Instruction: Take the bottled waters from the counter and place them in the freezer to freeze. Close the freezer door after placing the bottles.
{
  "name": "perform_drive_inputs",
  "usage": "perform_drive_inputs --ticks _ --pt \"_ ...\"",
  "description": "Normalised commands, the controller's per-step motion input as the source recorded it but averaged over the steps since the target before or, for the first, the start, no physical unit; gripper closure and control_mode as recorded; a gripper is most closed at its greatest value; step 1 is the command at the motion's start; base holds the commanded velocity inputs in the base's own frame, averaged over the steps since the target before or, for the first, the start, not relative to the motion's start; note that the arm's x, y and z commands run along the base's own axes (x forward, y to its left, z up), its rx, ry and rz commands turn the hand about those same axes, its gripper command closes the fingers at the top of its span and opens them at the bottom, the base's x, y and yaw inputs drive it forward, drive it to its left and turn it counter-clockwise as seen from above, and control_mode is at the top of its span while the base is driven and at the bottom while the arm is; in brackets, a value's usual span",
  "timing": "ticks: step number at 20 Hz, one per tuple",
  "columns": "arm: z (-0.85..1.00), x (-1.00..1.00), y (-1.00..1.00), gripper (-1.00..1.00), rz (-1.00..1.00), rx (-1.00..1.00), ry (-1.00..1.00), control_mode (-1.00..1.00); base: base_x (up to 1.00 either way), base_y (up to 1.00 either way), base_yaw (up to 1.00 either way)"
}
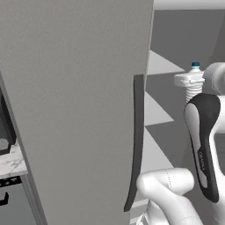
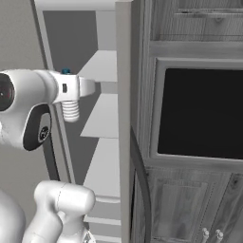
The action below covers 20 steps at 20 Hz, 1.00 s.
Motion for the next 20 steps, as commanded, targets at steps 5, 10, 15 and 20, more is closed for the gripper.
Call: perform_drive_inputs --ticks 5,10,15,20 --pt "0.17 0.39 0.00 1.00 0.06 -0.02 0.00 -1.00 0.00 0.00 0.00" --pt "0.13 0.37 0.00 1.00 0.11 0.00 -0.03 -1.00 0.00 0.00 0.00" --pt "0.25 0.41 -0.05 1.00 0.10 0.00 -0.05 -1.00 0.00 0.00 0.00" --pt "0.18 0.30 -0.04 1.00 0.17 0.00 -0.03 -1.00 0.00 0.00 0.00"
